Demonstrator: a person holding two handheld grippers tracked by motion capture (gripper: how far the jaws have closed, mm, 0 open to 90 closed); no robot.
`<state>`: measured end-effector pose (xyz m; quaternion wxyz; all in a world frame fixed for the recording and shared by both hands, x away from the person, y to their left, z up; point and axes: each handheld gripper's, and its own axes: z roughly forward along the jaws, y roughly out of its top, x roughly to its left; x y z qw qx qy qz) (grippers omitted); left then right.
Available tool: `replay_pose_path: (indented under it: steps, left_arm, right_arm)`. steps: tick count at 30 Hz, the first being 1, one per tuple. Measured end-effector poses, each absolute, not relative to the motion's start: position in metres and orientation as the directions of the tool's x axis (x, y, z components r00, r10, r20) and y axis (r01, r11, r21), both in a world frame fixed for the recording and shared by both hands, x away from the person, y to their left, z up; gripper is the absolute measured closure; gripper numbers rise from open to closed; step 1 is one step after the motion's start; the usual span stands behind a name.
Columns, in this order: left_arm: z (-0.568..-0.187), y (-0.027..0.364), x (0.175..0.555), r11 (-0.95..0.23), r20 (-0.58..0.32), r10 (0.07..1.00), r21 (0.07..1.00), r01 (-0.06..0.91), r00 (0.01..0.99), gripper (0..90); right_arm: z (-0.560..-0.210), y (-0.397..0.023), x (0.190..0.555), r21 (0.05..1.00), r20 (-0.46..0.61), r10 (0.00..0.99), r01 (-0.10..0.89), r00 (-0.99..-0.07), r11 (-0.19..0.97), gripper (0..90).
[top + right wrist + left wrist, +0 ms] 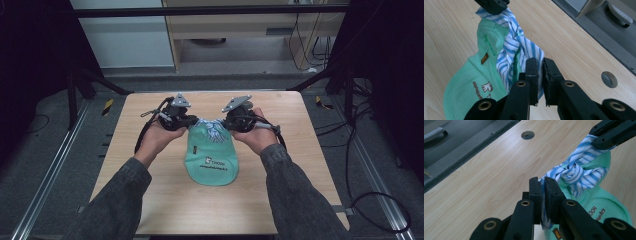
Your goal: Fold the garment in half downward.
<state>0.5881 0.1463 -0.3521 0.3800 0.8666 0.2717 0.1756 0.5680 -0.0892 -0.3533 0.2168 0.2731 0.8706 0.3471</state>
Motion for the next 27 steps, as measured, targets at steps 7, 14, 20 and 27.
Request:
replay_pose_path:
  steps: [7,14,20,27]
  left_arm:
    - [-0.348,0.142,0.592,-0.577,0.107,0.597,0.745,0.333,0.795,84.8]
    - [-0.351,0.136,0.597,-0.609,0.135,0.582,0.726,0.320,0.802,84.8]
    - [-0.349,0.138,0.602,-0.573,0.125,0.609,0.753,0.324,0.783,84.7]
    - [-0.363,0.141,0.596,-0.591,0.128,0.596,0.738,0.325,0.793,84.7]
  right_arm:
    - [-0.354,-0.092,0.572,0.728,-0.187,0.637,0.330,-0.748,0.601,83.2]
    - [-0.359,-0.096,0.580,0.729,-0.153,0.655,0.363,-0.740,0.580,83.3]
    - [-0.357,-0.093,0.590,0.739,-0.154,0.665,0.362,-0.731,0.569,83.3]
    - [-0.369,-0.090,0.588,0.725,-0.170,0.647,0.351,-0.743,0.593,83.3]
